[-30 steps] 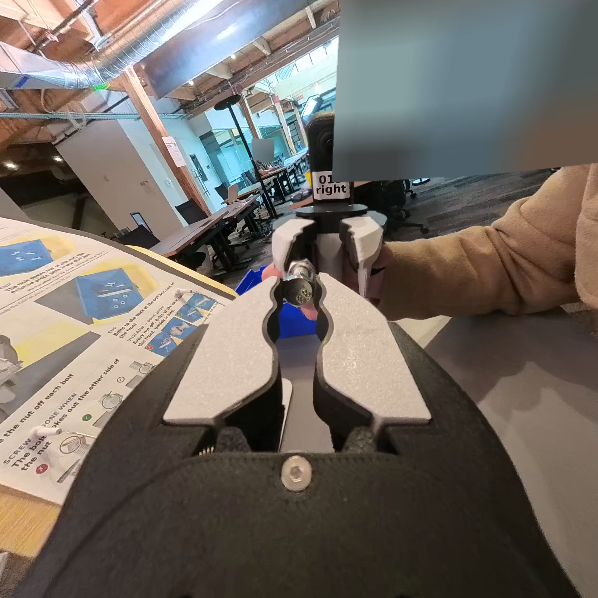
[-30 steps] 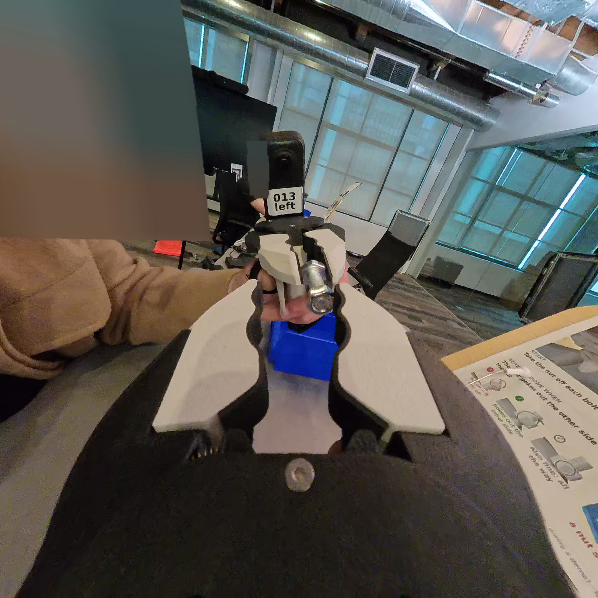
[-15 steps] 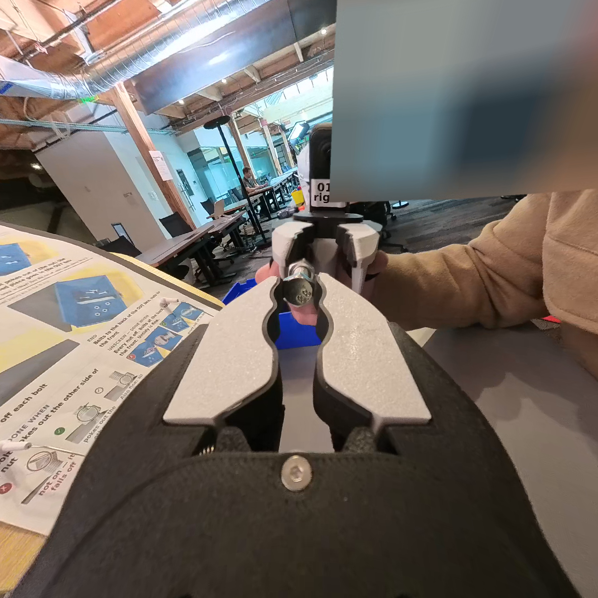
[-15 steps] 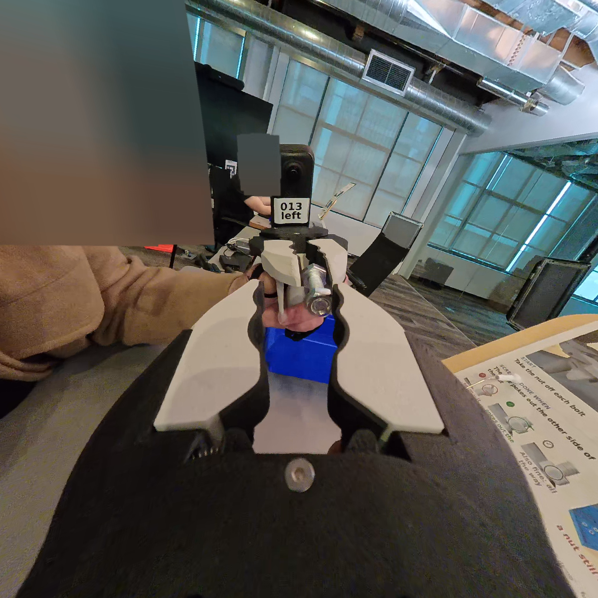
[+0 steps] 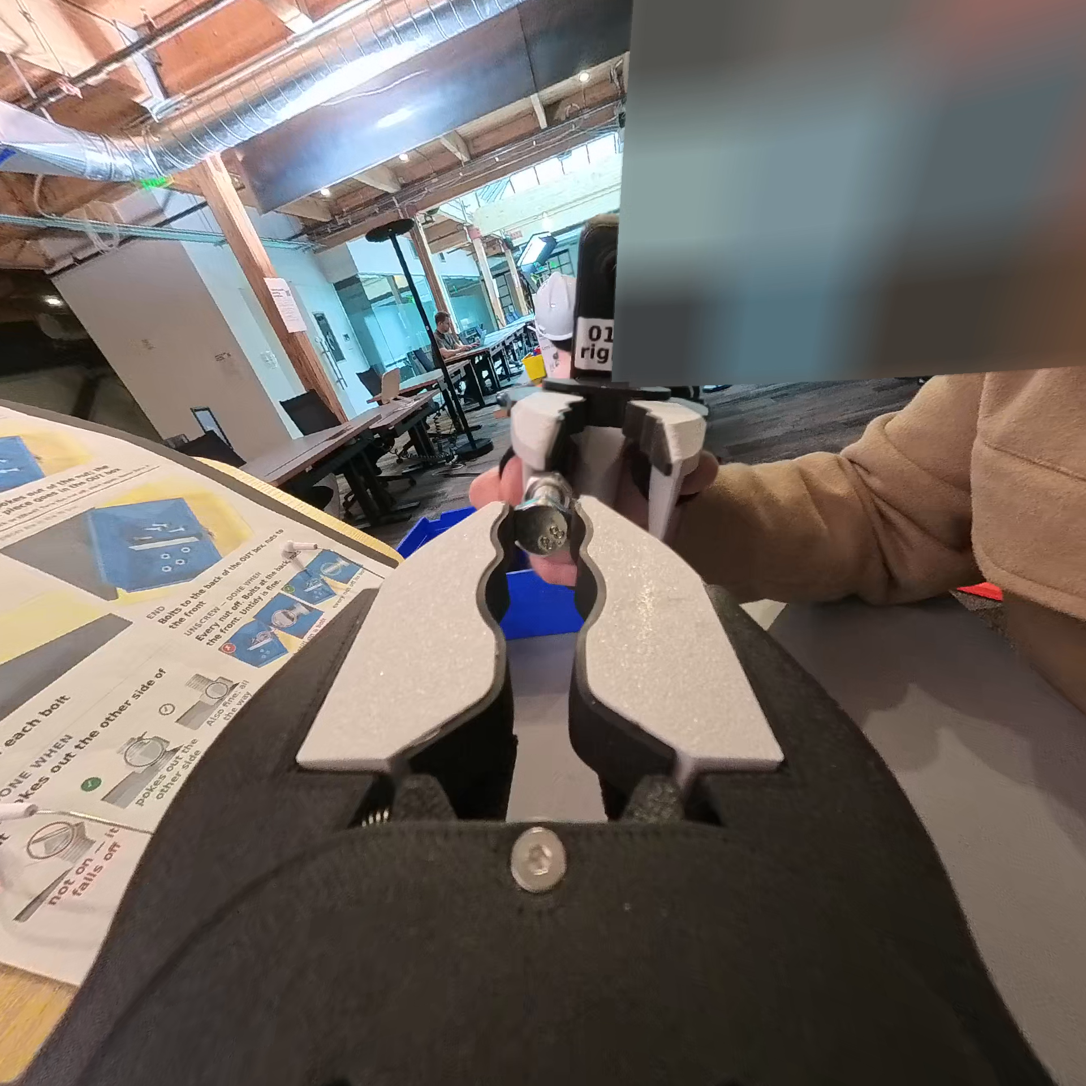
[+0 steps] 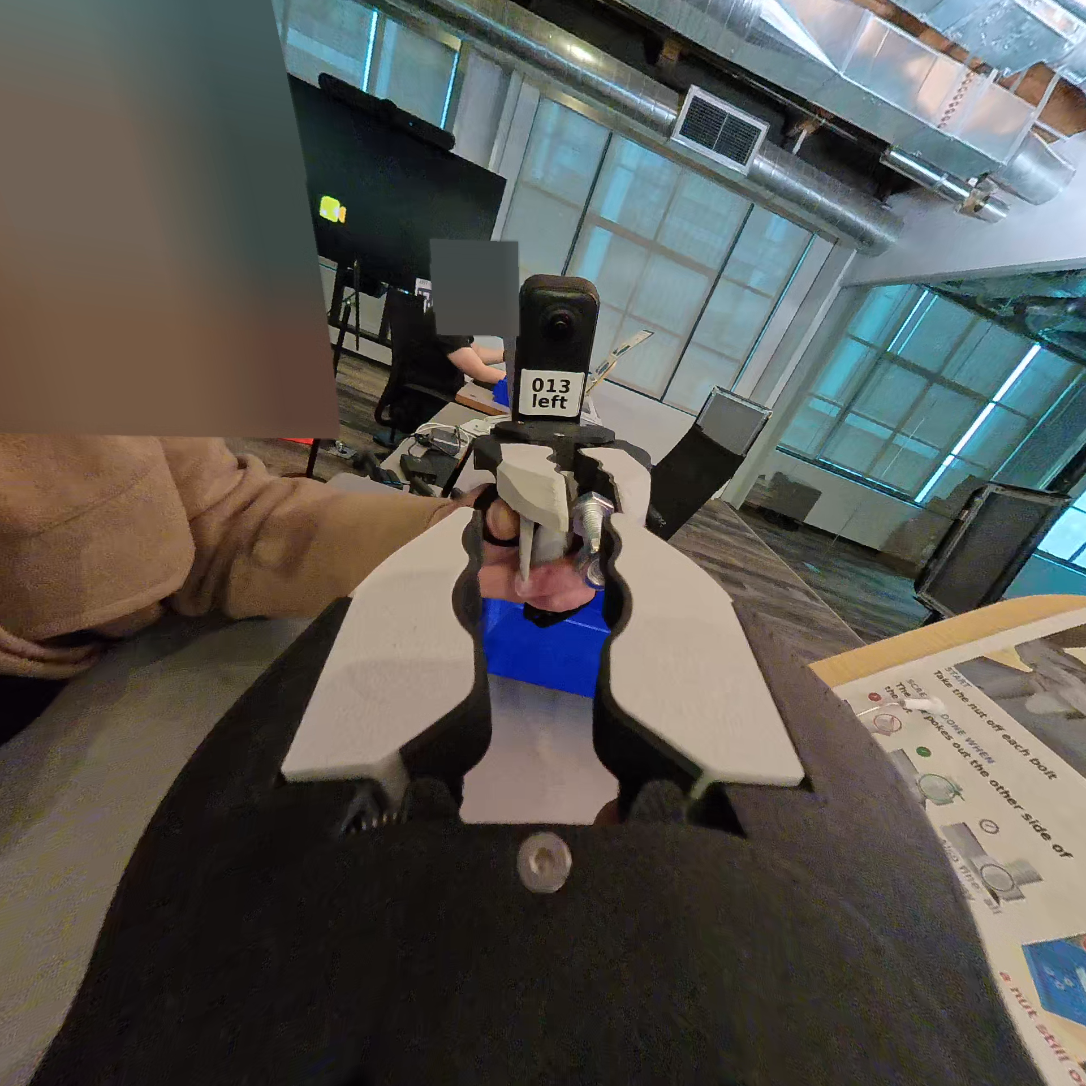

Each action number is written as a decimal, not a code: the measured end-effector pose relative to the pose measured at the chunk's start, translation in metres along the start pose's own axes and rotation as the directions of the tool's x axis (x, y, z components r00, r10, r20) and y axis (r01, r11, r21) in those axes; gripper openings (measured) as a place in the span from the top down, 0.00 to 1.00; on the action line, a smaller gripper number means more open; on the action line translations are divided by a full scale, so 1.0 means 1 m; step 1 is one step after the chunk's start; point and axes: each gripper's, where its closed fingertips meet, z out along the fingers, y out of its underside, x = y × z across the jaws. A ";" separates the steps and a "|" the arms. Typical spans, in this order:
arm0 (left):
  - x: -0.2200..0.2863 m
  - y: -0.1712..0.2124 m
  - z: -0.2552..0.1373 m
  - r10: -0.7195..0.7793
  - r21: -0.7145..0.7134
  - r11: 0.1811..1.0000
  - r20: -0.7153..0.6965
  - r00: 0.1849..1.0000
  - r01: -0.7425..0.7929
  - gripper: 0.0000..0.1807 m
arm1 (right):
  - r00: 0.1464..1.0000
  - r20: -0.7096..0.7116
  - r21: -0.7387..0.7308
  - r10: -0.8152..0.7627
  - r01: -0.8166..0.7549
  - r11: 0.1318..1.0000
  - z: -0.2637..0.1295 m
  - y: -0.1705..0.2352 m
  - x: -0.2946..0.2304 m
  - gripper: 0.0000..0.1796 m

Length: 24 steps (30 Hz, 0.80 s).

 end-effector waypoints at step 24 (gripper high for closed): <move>-0.001 0.000 -0.001 -0.013 0.013 1.000 -0.005 1.000 0.013 0.91 | 0.999 -0.051 -0.057 0.010 -0.013 0.998 0.001 0.013 0.011 0.78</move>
